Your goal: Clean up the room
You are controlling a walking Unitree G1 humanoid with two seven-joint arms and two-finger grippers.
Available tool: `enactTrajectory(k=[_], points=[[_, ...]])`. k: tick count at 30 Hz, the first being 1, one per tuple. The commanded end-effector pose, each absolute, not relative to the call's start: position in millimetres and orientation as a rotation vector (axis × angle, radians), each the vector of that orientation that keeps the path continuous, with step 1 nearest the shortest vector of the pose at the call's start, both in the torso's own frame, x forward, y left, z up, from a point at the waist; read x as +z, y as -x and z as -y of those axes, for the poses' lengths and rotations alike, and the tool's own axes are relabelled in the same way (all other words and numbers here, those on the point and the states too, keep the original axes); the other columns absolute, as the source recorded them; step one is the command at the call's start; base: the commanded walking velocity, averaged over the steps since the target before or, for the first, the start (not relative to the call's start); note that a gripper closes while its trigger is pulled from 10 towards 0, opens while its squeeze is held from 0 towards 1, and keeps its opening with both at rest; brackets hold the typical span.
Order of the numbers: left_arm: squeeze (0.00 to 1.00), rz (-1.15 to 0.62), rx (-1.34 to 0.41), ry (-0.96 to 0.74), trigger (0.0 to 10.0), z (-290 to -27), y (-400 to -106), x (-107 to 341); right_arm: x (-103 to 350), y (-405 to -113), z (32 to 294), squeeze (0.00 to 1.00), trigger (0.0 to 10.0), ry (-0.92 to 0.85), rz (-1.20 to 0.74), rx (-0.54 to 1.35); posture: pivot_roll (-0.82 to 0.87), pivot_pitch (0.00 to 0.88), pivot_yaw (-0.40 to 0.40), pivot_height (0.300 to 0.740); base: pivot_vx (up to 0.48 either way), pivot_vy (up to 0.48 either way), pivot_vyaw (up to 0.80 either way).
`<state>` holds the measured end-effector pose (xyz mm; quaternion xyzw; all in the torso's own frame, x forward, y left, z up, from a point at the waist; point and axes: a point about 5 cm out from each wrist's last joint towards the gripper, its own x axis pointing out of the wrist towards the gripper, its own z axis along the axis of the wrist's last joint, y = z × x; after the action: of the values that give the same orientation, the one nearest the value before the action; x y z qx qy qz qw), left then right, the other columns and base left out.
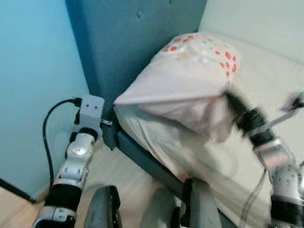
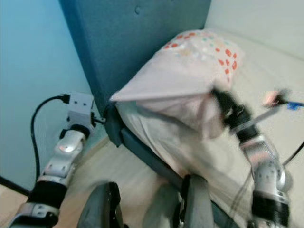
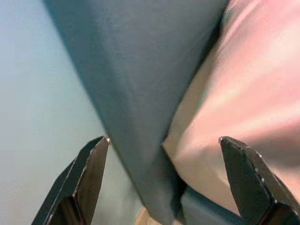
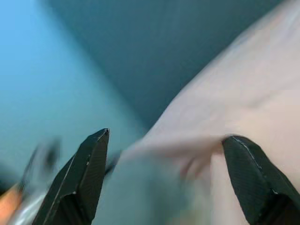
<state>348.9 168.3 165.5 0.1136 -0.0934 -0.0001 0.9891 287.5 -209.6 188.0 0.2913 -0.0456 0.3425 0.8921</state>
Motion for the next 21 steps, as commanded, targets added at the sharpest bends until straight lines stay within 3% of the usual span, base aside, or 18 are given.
enactTrajectory(k=[1,3,5,8,11,13,14,18,19,21], points=[[0.0,0.187,-0.023,-0.232,10.0,-163,-349,162,192,-272,196,0.0,10.0,-0.538,0.052,0.842,0.03,0.129,-0.023,0.5,0.0,0.0,0.0],[0.0,0.188,-0.023,-0.232,10.0,-163,-350,161,188,-264,189,0.0,10.0,-0.498,-0.007,0.891,0.03,0.127,-0.025,0.5,0.0,0.0,0.0],[0.0,0.186,-0.027,-0.234,10.0,-163,-350,157,166,-250,180,0.0,10.0,-0.396,-0.23,0.932,0.02,0.123,-0.027,0.5,0.0,0.0,0.0],[0.0,0.188,-0.029,-0.234,10.0,-161,-351,156,159,-241,179,0.0,10.0,-0.375,-0.308,0.955,0.02,0.124,-0.031,0.5,0.0,0.0,0.0],[0.0,0.188,-0.029,-0.234,10.0,-161,-351,156,167,-237,177,0.0,10.0,-0.417,-0.265,0.989,0.02,0.122,-0.032,0.5,0.0,0.0,0.0],[0.0,0.19,-0.029,-0.233,10.0,-161,-351,155,202,-234,183,0.0,10.0,-0.552,-0.021,1.025,0.02,0.124,-0.032,0.5,0.0,0.0,0.0],[0.0,0.189,-0.028,-0.233,10.0,-161,-350,154,222,-242,200,0.0,10.0,-0.626,0.157,0.928,0.01,0.124,-0.03,0.5,0.0,0.0,0.0],[0.0,0.188,-0.028,-0.232,10.0,-161,-350,153,233,-246,212,0.0,10.0,-0.677,0.264,0.85,0.01,0.124,-0.03,0.5,0.0,0.0,0.0],[0.0,0.186,-0.029,-0.233,10.0,-161,-350,152,235,-254,229,0.0,10.0,-0.702,0.321,0.715,0.01,0.123,-0.025,0.5,0.0,0.0,0.0],[0.0,0.184,-0.034,-0.238,10.0,-161,-349,150,203,-276,264,0.0,10.0,-0.703,0.229,0.297,0.01,0.136,-0.019,0.5,0.0,0.0,0.0]])
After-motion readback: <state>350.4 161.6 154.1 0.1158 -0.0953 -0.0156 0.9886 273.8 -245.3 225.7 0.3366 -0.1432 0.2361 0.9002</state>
